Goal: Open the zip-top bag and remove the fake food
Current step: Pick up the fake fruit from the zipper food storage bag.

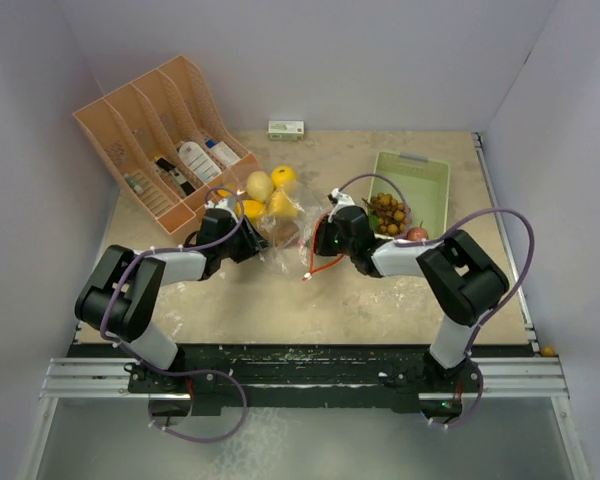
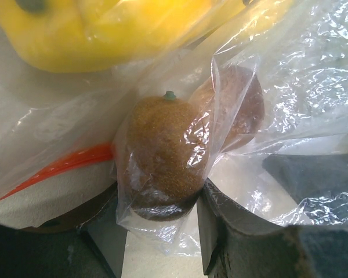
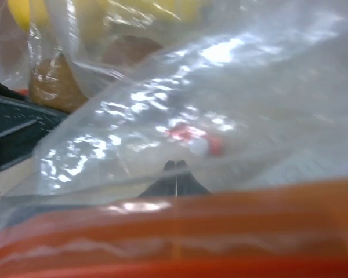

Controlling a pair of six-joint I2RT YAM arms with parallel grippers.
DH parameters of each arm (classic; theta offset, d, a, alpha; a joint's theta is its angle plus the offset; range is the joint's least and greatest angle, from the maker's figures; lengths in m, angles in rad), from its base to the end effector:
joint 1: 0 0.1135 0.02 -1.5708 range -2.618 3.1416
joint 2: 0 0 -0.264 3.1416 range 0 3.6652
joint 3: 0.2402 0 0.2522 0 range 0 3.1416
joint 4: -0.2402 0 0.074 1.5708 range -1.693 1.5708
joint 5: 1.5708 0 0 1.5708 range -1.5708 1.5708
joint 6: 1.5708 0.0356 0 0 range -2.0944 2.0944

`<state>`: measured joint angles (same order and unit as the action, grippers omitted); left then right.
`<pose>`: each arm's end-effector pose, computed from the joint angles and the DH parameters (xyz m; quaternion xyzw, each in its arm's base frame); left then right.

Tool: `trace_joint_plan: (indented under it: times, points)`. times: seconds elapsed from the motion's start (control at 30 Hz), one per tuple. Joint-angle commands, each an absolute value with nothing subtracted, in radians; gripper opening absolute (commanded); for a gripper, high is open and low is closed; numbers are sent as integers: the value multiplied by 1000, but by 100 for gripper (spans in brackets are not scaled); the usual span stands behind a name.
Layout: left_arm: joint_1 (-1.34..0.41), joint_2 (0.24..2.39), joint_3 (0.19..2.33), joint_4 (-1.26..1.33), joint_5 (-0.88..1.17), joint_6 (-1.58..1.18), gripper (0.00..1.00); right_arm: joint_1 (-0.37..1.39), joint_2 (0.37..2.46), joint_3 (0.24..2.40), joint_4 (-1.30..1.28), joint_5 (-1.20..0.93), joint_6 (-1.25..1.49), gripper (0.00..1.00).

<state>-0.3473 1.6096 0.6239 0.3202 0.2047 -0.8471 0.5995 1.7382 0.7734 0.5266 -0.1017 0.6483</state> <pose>0.2807 -0.1093 0.1390 -0.1779 0.8778 -0.3206 0.3081 0.2885 0.2015 0.1602 -0.0067 0.8432 0.3478 0.4098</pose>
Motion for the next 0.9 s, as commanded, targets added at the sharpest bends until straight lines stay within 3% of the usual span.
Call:
trace_joint_plan:
  times: [0.0, 0.1, 0.37, 0.53, 0.63, 0.77, 0.87]
  points:
    - [-349, 1624, 620, 316, 210, -828, 33, 641, 1780, 893, 659, -148, 643, 6]
    - [-350, 1624, 619, 316, 209, -829, 33, 658, 1823, 951, 654, -144, 611, 17]
    - [-351, 1629, 620, 316, 211, -830, 33, 699, 1969, 1130, 554, -80, 532, 64]
    - [-350, 1630, 623, 315, 215, -828, 33, 724, 2063, 1229, 418, 57, 444, 79]
    - [-350, 1632, 625, 314, 215, -827, 33, 726, 2086, 1224, 397, 84, 432, 79]
    - [-350, 1632, 630, 305, 216, -826, 34, 727, 2087, 1184, 397, 80, 443, 65]
    - [-349, 1627, 632, 294, 205, -824, 34, 727, 2047, 1128, 388, 106, 454, 38]
